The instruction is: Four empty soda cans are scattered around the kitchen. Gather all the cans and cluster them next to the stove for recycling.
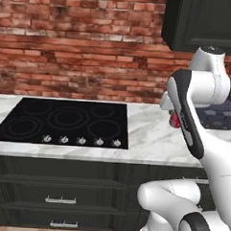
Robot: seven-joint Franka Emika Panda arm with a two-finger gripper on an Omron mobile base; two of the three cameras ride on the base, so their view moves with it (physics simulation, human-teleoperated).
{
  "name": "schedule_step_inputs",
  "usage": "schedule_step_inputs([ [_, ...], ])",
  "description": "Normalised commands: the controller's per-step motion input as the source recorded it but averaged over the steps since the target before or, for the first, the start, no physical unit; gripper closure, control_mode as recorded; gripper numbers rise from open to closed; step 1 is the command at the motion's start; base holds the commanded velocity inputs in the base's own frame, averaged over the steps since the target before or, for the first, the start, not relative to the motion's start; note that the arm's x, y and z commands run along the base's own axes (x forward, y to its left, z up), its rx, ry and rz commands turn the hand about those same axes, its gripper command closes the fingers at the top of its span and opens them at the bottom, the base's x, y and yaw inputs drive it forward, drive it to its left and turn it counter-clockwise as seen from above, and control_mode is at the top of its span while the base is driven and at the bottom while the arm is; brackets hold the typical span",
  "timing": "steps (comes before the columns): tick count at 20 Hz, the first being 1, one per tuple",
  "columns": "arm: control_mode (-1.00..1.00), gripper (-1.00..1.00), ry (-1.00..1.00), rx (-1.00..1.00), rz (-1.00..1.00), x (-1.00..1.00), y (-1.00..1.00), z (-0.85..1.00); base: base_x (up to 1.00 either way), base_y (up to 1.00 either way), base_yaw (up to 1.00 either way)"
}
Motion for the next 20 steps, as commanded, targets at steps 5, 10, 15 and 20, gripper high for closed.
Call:
schedule_step_inputs([
  [5, 1.00, 1.00, 0.00, 0.00, 0.00, 0.00, 0.00, 0.00, 0.18, 0.28, -0.49],
  [10, 1.00, 1.00, 0.00, 0.00, 0.00, 0.00, 0.00, 0.00, 0.28, 0.37, -0.33],
  [15, 1.00, 1.00, 0.00, 0.00, 0.00, 0.00, 0.00, 0.00, 0.40, 0.38, -0.17],
  [20, 1.00, 1.00, 0.00, 0.00, 0.00, 0.00, 0.00, 0.00, 0.28, 0.44, -0.03],
])
